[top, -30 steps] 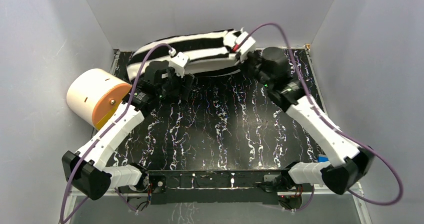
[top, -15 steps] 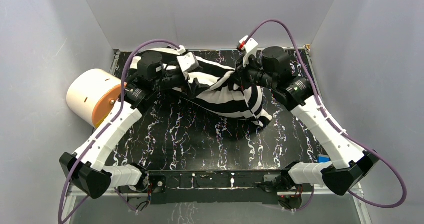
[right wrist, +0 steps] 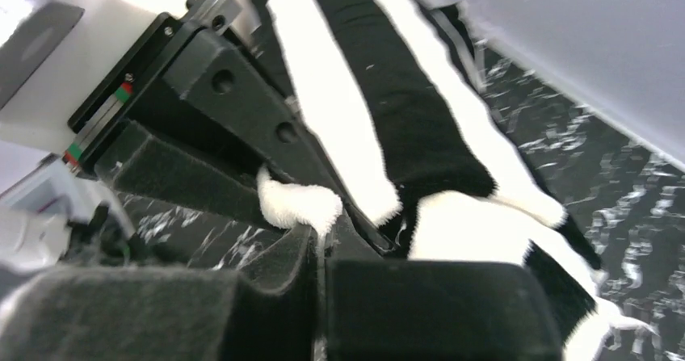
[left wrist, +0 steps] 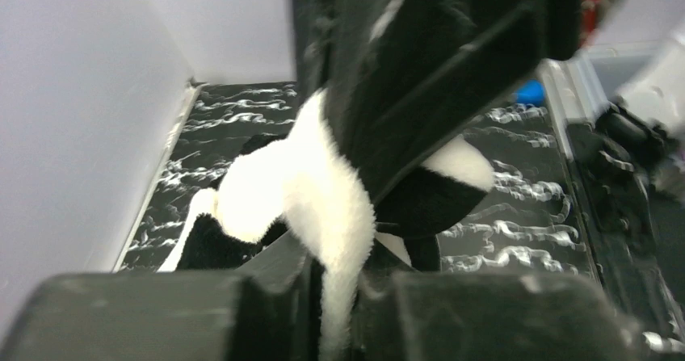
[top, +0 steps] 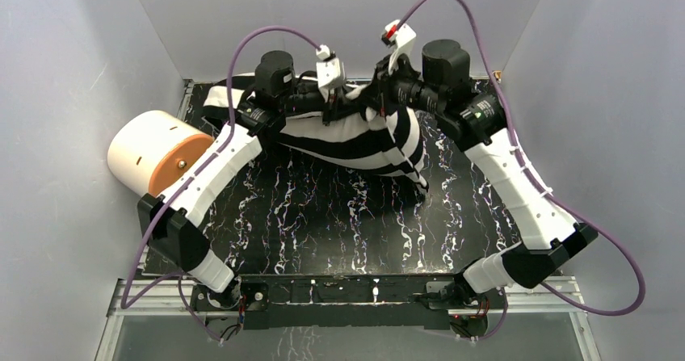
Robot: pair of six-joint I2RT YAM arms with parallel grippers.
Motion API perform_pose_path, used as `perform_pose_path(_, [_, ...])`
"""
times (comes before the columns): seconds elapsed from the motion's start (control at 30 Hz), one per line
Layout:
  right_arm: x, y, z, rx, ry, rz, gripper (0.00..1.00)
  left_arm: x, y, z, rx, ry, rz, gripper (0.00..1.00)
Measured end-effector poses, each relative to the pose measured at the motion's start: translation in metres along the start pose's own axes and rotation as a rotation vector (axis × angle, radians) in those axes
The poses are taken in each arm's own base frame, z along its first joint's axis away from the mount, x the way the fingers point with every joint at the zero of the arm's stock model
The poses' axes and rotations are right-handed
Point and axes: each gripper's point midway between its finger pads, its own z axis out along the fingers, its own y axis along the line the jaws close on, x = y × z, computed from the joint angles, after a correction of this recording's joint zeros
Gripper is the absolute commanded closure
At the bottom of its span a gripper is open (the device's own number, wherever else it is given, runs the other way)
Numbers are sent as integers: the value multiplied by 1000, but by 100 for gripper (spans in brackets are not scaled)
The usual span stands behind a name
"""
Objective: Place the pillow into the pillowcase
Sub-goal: Turn over the pillow at the center of the board.
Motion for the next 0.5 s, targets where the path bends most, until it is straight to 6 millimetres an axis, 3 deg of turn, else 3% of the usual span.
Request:
perform_pose_path(0.1, [-25,-16,-2,81,-61,-31,41,-15,22,8,-75,-4,-22,100])
perform_pose_path(0.2, [-49,-23,-22,148,-176,-90,21,-41,49,9,-178,-30,-13,100])
perform_pose_path(0.37, [-33,-16,-84,236,-291,-218,8,-84,77,1,-302,-94,5,100])
perform_pose_path(0.5, [-27,-30,-112,355,-321,-293,5,-116,80,-5,-303,-159,32,100])
